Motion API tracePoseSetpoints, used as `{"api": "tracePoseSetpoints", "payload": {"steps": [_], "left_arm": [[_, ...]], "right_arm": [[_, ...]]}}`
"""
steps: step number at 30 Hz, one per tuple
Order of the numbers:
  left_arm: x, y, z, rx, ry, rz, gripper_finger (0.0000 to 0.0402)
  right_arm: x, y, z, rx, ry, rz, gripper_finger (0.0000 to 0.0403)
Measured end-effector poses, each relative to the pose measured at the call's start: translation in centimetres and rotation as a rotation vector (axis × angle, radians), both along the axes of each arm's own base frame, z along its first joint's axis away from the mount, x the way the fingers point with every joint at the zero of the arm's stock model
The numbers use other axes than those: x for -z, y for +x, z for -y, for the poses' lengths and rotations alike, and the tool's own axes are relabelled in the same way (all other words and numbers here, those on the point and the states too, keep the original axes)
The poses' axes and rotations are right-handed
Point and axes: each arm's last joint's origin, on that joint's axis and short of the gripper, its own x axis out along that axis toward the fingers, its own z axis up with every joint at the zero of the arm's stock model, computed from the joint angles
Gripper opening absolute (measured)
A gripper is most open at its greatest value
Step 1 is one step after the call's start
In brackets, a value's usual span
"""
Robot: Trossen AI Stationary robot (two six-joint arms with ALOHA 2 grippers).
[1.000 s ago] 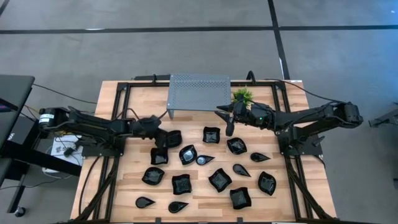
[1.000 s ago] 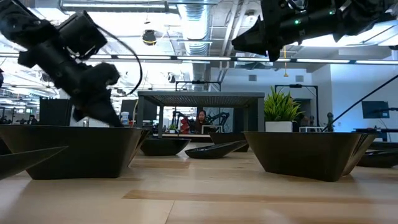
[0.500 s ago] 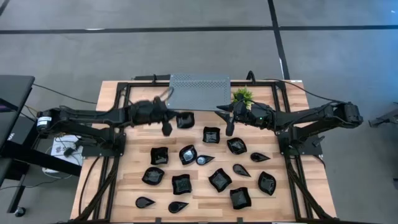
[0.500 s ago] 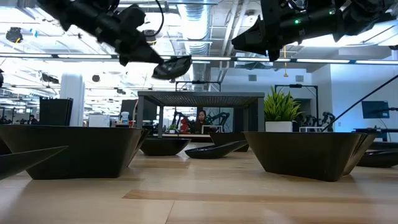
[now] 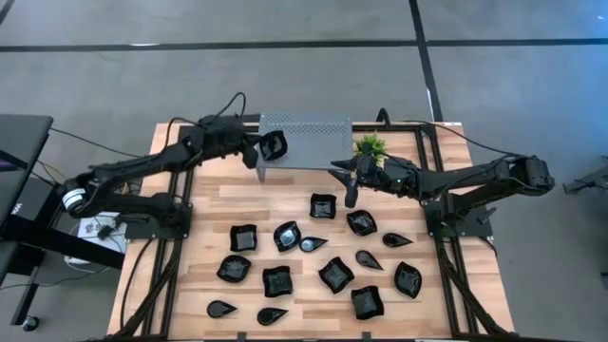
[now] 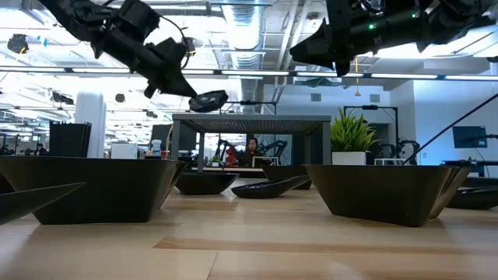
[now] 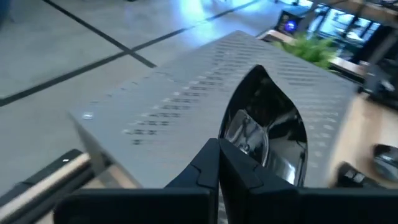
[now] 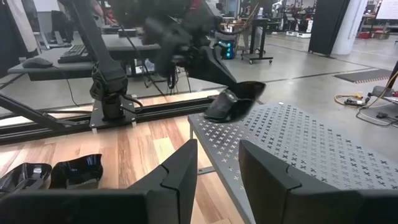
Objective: Pick & Place Mini shaped plates
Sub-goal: Put the black leaf-shaped plate on the shelf, then stack the black leaf-shaped plate on top of the black leaf-shaped plate on the shelf
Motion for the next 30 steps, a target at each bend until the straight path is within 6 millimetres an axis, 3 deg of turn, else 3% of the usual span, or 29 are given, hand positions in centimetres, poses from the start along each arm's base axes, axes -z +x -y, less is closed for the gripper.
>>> {"api": "tracePoseSetpoints", "payload": {"steps": [10, 16, 20, 23, 26, 30], "left_arm": [[1.8, 0.7, -1.6, -0.003, 0.038, -0.077, 0.0052], [-0.5, 0.7, -1.3, 0.004, 0.184, 0.023, 0.0083], [-3.5, 0.2, 1.4, 0.211, 0.240, 0.164, 0.0085], [-4.5, -0.3, 4.3, 0.463, 0.188, 0.276, 0.0082], [-4.1, -0.7, 7.5, 0.657, 0.070, 0.324, 0.0081], [-1.9, -0.9, 11.4, 0.832, -0.006, 0.293, 0.0082]], "right_arm": [[-0.1, 0.0, 0.0, -0.001, -0.009, -0.001, 0.0113], [-0.4, 0.1, 0.0, -0.001, -0.010, 0.009, 0.0113], [-0.4, 0.1, 0.2, 0.008, -0.010, 0.009, 0.0113], [-0.4, 0.1, 0.5, 0.021, 0.010, 0.017, 0.0113], [-0.4, 0.0, 0.7, 0.030, 0.034, 0.026, 0.0113], [-0.4, 0.0, 0.6, 0.028, 0.050, 0.023, 0.0113]]}}
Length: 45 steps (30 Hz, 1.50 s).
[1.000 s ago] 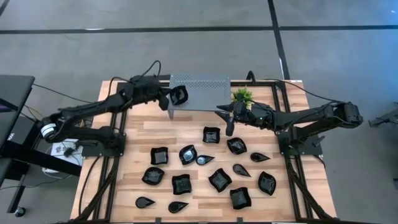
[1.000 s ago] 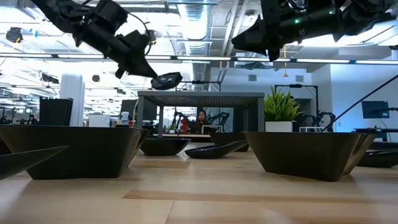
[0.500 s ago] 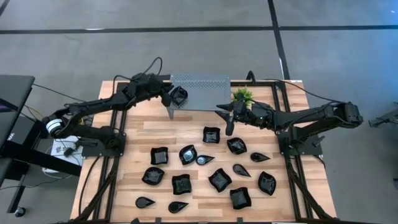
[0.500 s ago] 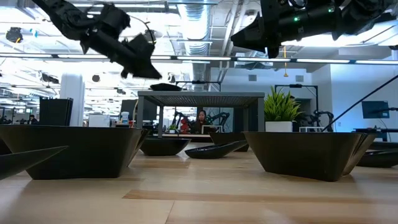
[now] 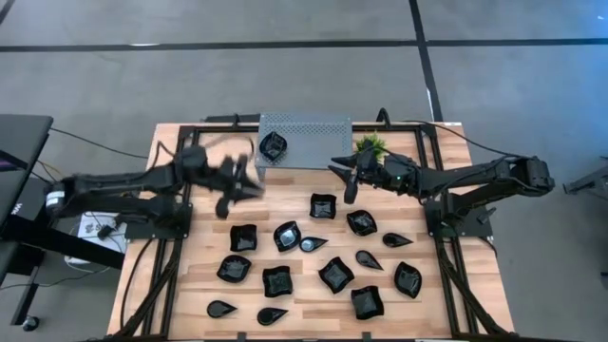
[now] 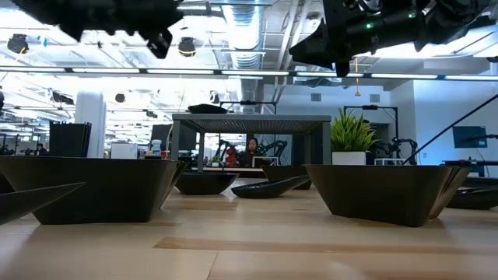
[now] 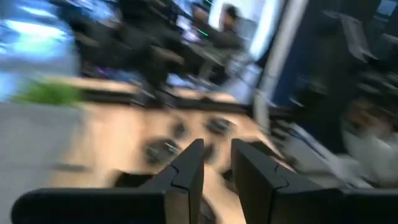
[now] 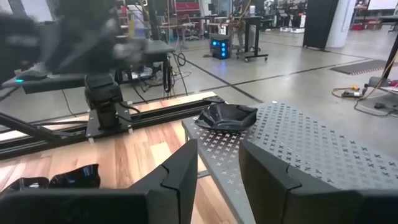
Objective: Pick & Place Mini shaped plates
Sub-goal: Stack the black leaf-shaped plate on top of the black leaf-shaped plate on the shelf
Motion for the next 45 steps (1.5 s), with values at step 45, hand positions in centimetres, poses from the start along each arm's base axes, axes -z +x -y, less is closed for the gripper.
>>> {"api": "tracePoseSetpoints", "payload": {"steps": [45], "left_arm": [[11.6, -4.3, 12.7, -0.217, -0.314, -1.143, 0.0088]], "right_arm": [[-0.5, 0.0, 0.3, 0.010, -0.009, 0.051, 0.0113]]}}
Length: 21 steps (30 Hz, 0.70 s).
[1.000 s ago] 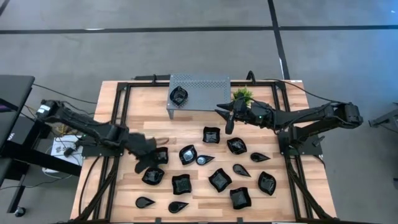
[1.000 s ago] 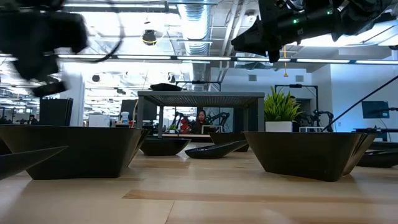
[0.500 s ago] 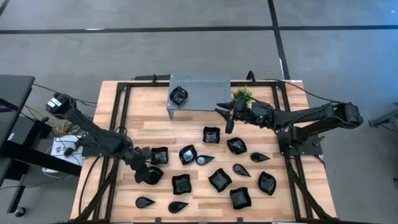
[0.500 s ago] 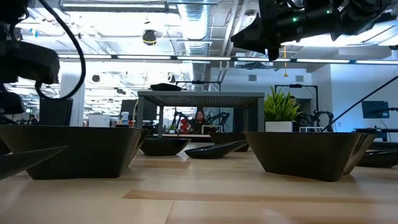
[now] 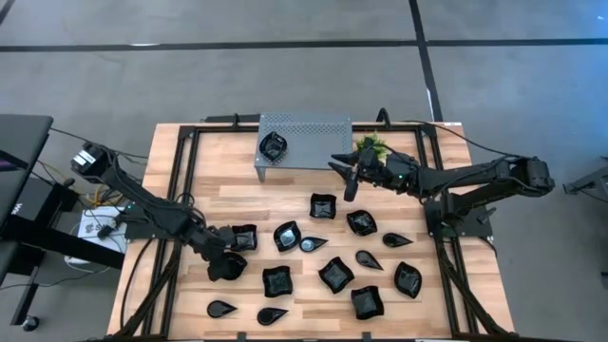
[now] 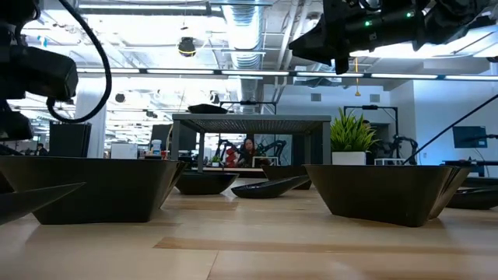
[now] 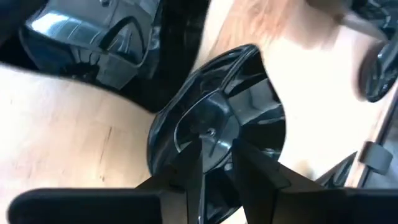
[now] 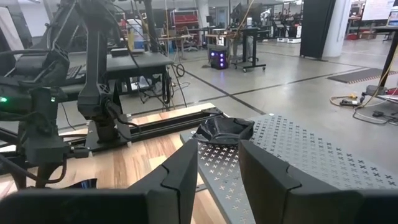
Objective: Pick & Place Mini shaped plates
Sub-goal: Stack the black leaf-shaped plate on top of the black leaf-shaped plate on the shelf
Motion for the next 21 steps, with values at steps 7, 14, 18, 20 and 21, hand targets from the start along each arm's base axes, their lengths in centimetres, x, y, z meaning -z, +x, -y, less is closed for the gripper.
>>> {"api": "tracePoseSetpoints", "payload": {"steps": [7, 14, 18, 20, 21], "left_arm": [[0.2, -0.5, -0.4, 0.016, 0.061, -0.034, 0.0088], [-0.8, -0.4, -0.5, 0.059, 0.089, 0.049, 0.0088], [-0.8, -1.1, -1.1, 0.052, 0.146, 0.007, 0.0088], [-0.6, -1.5, -1.4, 0.044, 0.190, -0.029, 0.0088], [-0.6, -1.6, -1.5, 0.042, 0.197, -0.034, 0.0088]], "right_arm": [[0.0, 0.0, 0.0, 0.000, 0.001, 0.003, 0.0113], [0.0, 0.0, 0.0, 0.000, 0.001, 0.004, 0.0113], [0.0, 0.0, 0.0, 0.000, 0.001, 0.006, 0.0113], [0.0, 0.0, 0.0, 0.000, 0.001, 0.005, 0.0113], [0.0, 0.0, 0.0, 0.000, 0.001, 0.005, 0.0113]]}}
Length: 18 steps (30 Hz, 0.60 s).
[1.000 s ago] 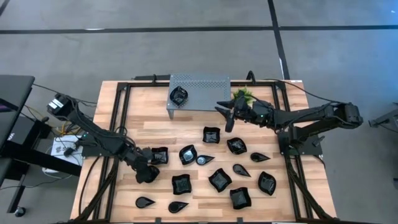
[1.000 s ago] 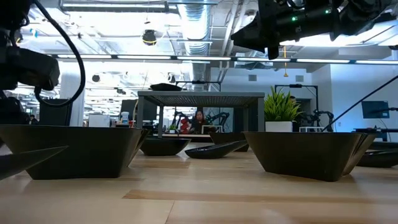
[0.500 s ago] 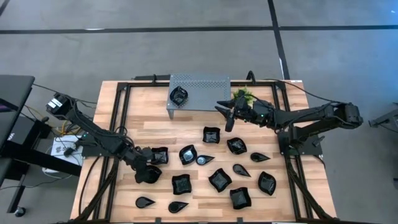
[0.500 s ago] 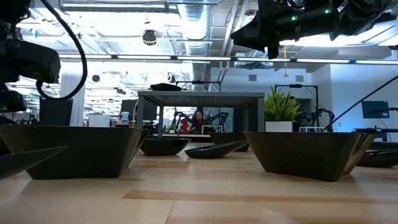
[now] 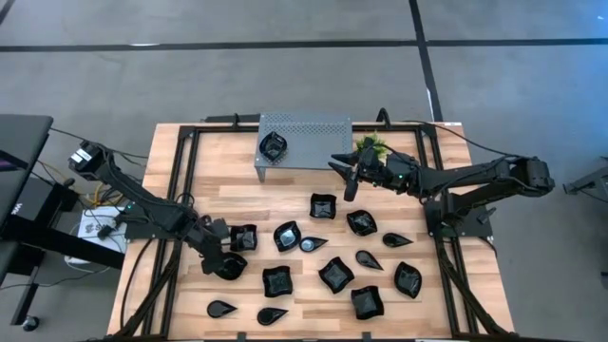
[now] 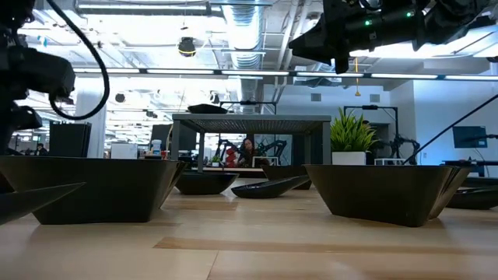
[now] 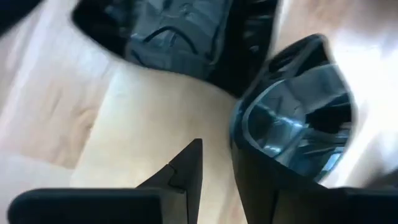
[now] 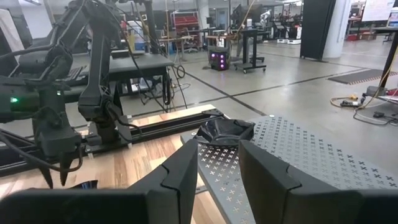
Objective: Pick & Place Mini shaped plates
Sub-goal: Stack the black leaf-shaped plate on top of the black leaf-shaped plate on the shelf
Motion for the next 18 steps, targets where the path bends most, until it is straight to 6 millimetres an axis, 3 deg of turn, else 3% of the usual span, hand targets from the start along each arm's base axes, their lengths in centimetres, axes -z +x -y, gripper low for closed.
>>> {"api": "tracePoseSetpoints", "payload": {"steps": [7, 13, 18], "left_arm": [[-0.1, 0.2, 0.1, -0.008, -0.002, 0.035, 0.0088], [1.4, -0.4, -0.3, -0.037, -0.001, 0.014, 0.0088], [1.5, 0.0, -0.1, -0.034, -0.045, 0.076, 0.0088]], "right_arm": [[0.0, 0.0, 0.0, 0.000, 0.000, -0.002, 0.0113], [0.0, 0.0, 0.0, -0.002, 0.000, -0.003, 0.0113], [0.0, 0.0, 0.0, -0.002, 0.000, -0.003, 0.0113]]}}
